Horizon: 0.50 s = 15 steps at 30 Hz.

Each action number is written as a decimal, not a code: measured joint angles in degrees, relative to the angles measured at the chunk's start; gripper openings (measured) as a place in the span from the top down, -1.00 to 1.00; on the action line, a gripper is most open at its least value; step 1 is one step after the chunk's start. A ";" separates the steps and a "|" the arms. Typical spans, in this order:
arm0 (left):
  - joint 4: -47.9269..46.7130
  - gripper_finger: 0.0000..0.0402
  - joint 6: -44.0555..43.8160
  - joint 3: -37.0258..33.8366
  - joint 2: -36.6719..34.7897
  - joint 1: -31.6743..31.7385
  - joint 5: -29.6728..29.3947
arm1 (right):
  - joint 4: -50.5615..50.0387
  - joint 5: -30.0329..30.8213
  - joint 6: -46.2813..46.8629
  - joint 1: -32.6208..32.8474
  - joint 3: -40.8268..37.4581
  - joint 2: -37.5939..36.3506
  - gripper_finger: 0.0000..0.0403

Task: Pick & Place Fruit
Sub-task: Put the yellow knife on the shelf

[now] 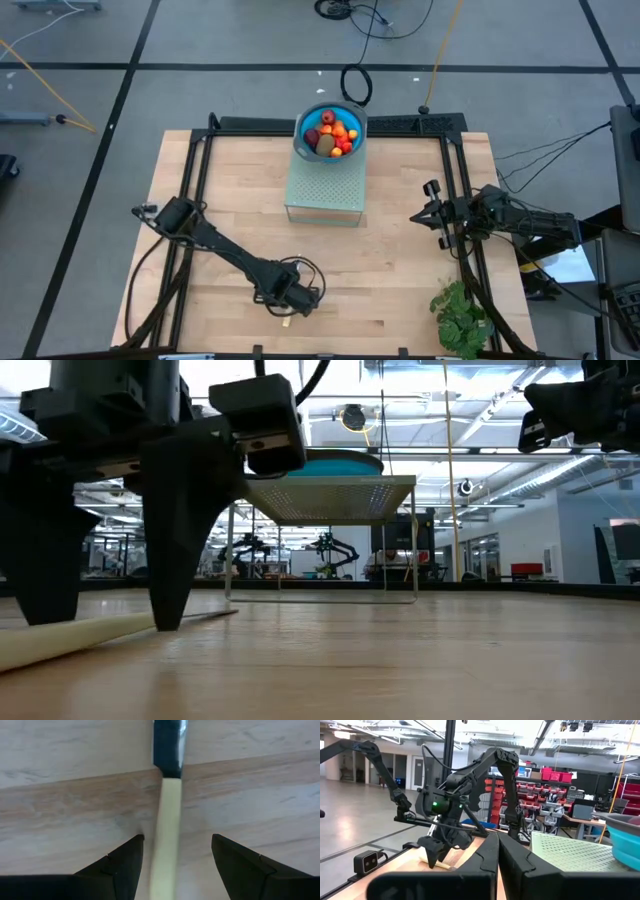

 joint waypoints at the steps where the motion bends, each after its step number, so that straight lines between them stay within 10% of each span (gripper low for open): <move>1: -0.02 -0.20 -0.39 0.01 0.15 0.00 0.50 | 0.00 0.00 0.00 0.01 0.00 0.00 1.00; 15: -0.29 -0.20 -0.44 0.11 0.70 0.01 1.97 | 0.02 0.01 0.02 0.00 0.00 0.00 1.00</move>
